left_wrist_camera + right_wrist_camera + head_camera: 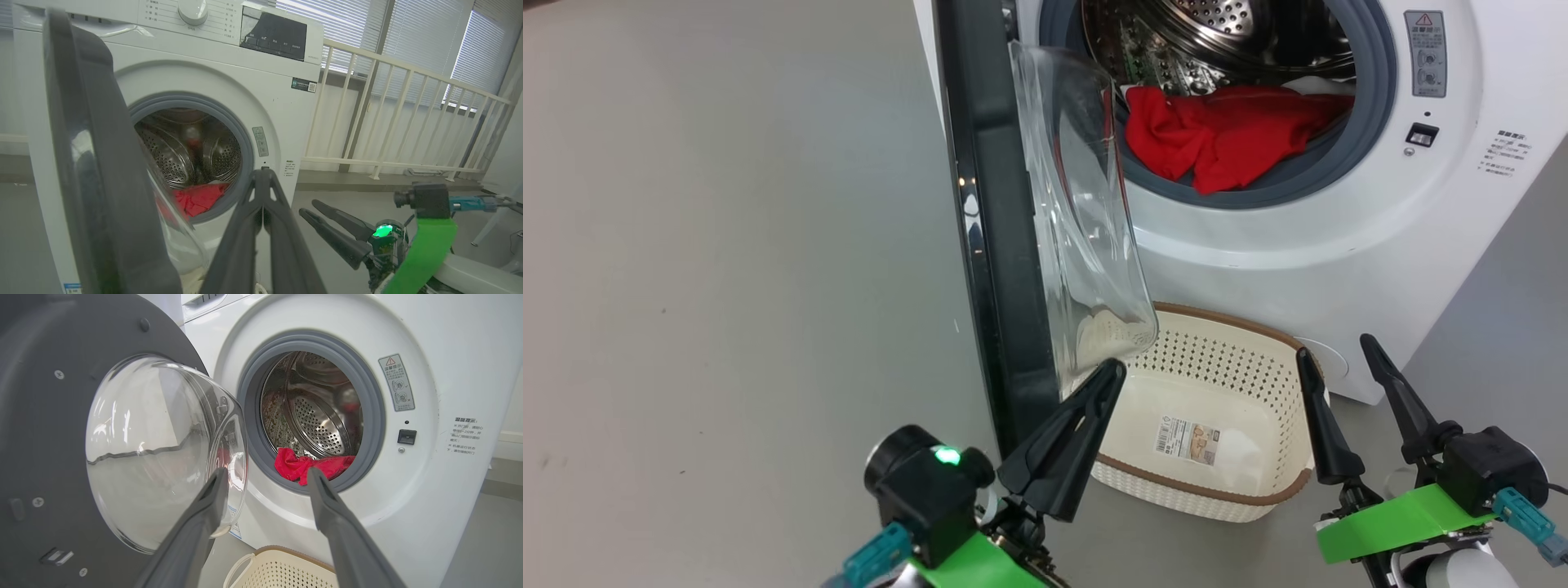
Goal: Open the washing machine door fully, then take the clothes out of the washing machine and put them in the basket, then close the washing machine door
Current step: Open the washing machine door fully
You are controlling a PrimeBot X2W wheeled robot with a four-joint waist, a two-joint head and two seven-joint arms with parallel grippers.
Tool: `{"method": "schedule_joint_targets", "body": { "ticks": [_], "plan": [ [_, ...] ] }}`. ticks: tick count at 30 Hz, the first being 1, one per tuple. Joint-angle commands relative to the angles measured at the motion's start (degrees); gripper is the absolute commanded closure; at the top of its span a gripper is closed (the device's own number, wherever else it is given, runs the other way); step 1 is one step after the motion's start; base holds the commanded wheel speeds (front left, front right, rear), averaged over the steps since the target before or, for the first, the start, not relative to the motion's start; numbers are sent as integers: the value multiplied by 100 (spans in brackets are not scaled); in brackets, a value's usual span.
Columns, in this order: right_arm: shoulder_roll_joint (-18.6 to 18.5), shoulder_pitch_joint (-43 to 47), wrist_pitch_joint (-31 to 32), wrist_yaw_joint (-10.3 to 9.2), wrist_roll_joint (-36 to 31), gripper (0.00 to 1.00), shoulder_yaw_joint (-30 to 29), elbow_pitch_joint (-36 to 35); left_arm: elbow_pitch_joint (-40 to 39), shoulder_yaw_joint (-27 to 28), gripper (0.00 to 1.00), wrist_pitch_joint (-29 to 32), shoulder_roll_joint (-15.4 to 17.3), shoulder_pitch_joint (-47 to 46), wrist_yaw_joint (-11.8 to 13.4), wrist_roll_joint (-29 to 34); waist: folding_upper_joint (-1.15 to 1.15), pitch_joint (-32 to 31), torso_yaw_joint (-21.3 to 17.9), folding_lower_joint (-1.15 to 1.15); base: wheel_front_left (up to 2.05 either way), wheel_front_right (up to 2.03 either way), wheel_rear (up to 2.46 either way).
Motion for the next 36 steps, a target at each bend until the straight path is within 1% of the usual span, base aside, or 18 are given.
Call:
{"method": "schedule_joint_targets", "body": {
  "ticks": [1,2,6,10,19,26,36],
  "plan": [
    [-2,-98,-37,35,41,0,166,-121,44,152,100,64,35,-136,-5,-67,0,10,-22,0,0,0,0],
    [-2,-98,-37,35,41,0,166,-121,44,152,100,64,35,-136,-5,-67,0,10,-22,0,0,0,0],
    [-2,-104,-37,35,49,0,190,-104,459,141,100,83,37,-179,-18,-145,0,23,-68,0,0,0,0],
    [-2,-110,-37,35,79,0,207,-91,858,163,100,26,44,-216,20,-135,0,23,-108,0,0,0,0],
    [-2,-81,-37,35,97,0,246,-91,1511,312,100,-263,61,-357,297,-11,0,81,-124,0,0,0,0],
    [-2,-79,-37,35,56,0,244,-52,1577,388,100,-444,59,-397,457,1,0,163,-18,0,0,0,0],
    [-2,-78,-37,35,-3,0,249,-43,1430,534,100,-563,123,-257,672,-22,0,276,304,0,0,0,0]
  ]
}}
